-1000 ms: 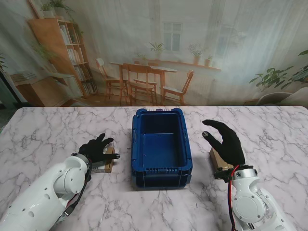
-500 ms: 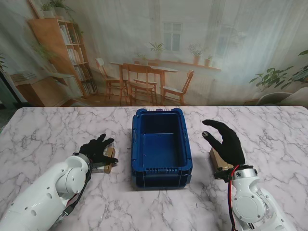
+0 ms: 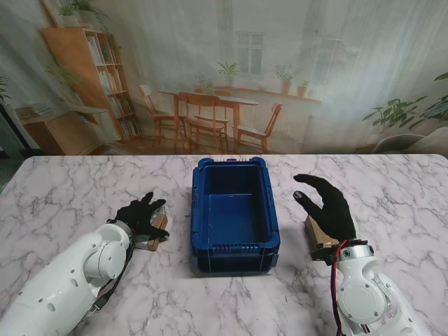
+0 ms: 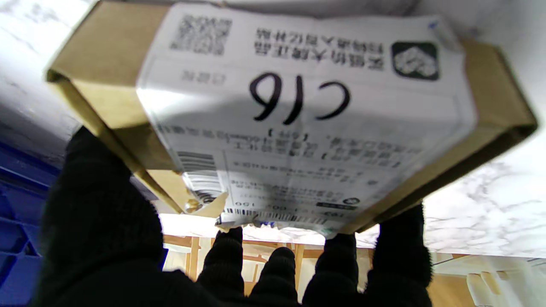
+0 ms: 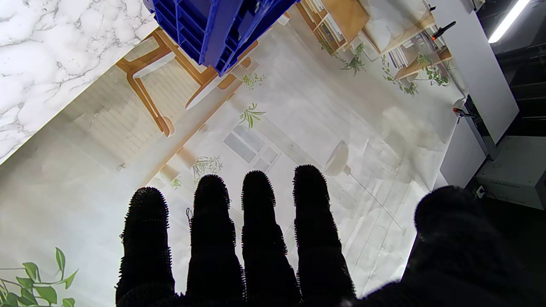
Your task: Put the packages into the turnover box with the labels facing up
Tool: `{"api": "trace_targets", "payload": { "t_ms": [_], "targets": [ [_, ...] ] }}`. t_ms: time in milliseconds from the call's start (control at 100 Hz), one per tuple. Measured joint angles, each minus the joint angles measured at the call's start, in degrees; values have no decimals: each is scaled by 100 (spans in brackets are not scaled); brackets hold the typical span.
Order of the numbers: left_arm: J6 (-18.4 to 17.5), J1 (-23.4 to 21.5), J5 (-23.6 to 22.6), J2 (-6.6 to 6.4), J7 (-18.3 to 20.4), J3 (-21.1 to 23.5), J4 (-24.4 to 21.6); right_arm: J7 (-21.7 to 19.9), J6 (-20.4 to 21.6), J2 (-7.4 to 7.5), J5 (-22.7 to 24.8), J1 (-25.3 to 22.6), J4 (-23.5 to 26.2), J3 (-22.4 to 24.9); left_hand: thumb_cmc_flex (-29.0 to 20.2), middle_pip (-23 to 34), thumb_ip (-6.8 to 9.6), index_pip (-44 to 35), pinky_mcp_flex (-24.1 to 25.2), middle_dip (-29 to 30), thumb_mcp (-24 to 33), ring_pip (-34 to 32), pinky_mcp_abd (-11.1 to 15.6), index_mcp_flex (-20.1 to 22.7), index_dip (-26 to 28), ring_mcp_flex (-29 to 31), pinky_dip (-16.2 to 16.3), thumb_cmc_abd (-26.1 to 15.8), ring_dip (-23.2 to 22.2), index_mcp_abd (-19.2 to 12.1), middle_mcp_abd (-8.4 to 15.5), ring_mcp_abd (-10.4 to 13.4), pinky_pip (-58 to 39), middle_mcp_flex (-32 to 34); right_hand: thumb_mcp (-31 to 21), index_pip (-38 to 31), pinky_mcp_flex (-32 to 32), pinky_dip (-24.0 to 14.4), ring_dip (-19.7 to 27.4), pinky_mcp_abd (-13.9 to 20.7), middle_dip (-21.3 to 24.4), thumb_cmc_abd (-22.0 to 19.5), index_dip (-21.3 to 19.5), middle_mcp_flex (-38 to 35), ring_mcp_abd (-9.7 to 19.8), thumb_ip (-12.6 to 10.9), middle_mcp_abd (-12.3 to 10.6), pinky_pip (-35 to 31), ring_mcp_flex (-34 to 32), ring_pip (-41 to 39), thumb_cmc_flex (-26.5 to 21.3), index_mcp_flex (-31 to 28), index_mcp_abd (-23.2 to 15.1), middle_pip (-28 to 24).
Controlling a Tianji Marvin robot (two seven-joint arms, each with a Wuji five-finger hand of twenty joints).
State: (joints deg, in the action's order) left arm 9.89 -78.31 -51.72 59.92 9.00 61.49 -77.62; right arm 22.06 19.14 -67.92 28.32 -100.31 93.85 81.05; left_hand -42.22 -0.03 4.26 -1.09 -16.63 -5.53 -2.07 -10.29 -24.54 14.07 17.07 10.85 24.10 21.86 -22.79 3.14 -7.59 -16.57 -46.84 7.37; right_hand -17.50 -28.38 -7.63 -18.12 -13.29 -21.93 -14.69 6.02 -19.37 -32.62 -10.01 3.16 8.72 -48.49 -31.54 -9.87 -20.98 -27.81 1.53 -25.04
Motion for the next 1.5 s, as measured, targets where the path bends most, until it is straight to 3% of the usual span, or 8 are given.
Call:
{"api": "trace_targets", "payload": {
  "t_ms": [90, 260, 380, 510, 570, 710, 1360, 1500],
  "targets": [
    [38, 1, 0, 0, -3, -7, -6, 6, 0, 0, 2, 0, 0, 0, -30, 0, 109, -106, 0, -226, -1, -121, -2, 3, 56, 0, 0, 15, -141, 0, -84, 0, 8, 0, 0, 0, 0, 0, 0, -2, 0, 0, 0, 0, 0, 0, 0, 0, 0, 0, 0, 0, 0, 0],
    [206, 34, 36, -3, 8, -68, -18, 6, -3, 0, 3, -1, 0, 0, -47, 611, 111, -1318, -48, -2485, -1, -717, -4, 4, 2253, 70, 0, 118, -1239, 96, -288, -1, 14, 1, 0, 0, 0, 0, 0, -2, 0, 0, 0, 0, 0, 0, 0, 0, 0, 0, 0, 0, 0, 0],
    [255, 54, 72, -2, 62, -71, -15, 6, -3, 0, 5, -1, 0, 0, -47, 1096, 111, -1813, -110, -3320, -1, -891, -4, 4, 3097, 153, -4, 123, -1809, 164, -342, 13, 32, 15, 0, 0, 0, 0, 0, -76, 0, 0, 0, 0, 0, 0, 0, 0, 0, 0, 0, 0, 0, 0],
    [288, 96, 84, -3, 101, -101, 0, 6, -4, 0, 7, -1, 0, 0, -47, 1609, 112, -2195, -181, -3902, -4, -916, -6, 4, 3564, 217, -6, 159, -2234, 173, -354, 35, 32, 151, 0, 0, 0, 0, 0, -76, 0, 0, 0, 0, 0, 0, 0, 0, 0, 0, 0, 0, 0, 0],
    [289, 106, 79, -4, 101, -108, 8, 7, -4, 0, 7, -1, 0, 0, -47, 1818, 122, -2349, -223, -4032, -4, -941, -7, 4, 3649, 222, -6, 159, -2382, 173, -354, 38, 32, 152, 0, 0, 0, 0, 0, -76, 0, 0, 0, 0, 0, 0, 0, 0, 0, 0, 0, 0, 0, 0],
    [279, 96, 54, -4, 49, -98, 10, 11, -5, 0, 9, -1, 0, 0, -49, 1945, 345, -2515, -320, -4045, -5, -963, -8, 8, 3654, 277, -6, 160, -2519, 88, -354, 38, 32, 153, 0, 0, 0, 0, 0, -76, 0, 0, 0, 0, 0, 0, 0, 0, 0, 0, 0, 0, 0, 0],
    [220, -176, 133, 55, -86, 405, -272, 72, -51, -6, 37, -19, 6, 16, -247, 2001, 342, -2724, -488, -3974, 199, -1036, -303, 244, 3511, 470, -6, 161, -2595, -11, -354, -53, 18, 360, 0, 0, 0, 0, -1, -76, 0, 0, 0, 0, 0, 0, 0, 0, 0, 0, 0, 0, 0, 0],
    [140, -192, -105, 41, 322, 626, -593, 73, -47, -6, 30, -27, 10, 22, -248, 2015, 341, -2734, -547, -3968, 199, -1036, -382, 306, 3467, 542, -6, 161, -2589, -2, -356, -72, 18, 429, 0, 0, 0, 0, -1, -76, 0, 0, 0, 0, 0, 0, 0, 0, 0, 0, 0, 0, 0, 0]
  ]
}}
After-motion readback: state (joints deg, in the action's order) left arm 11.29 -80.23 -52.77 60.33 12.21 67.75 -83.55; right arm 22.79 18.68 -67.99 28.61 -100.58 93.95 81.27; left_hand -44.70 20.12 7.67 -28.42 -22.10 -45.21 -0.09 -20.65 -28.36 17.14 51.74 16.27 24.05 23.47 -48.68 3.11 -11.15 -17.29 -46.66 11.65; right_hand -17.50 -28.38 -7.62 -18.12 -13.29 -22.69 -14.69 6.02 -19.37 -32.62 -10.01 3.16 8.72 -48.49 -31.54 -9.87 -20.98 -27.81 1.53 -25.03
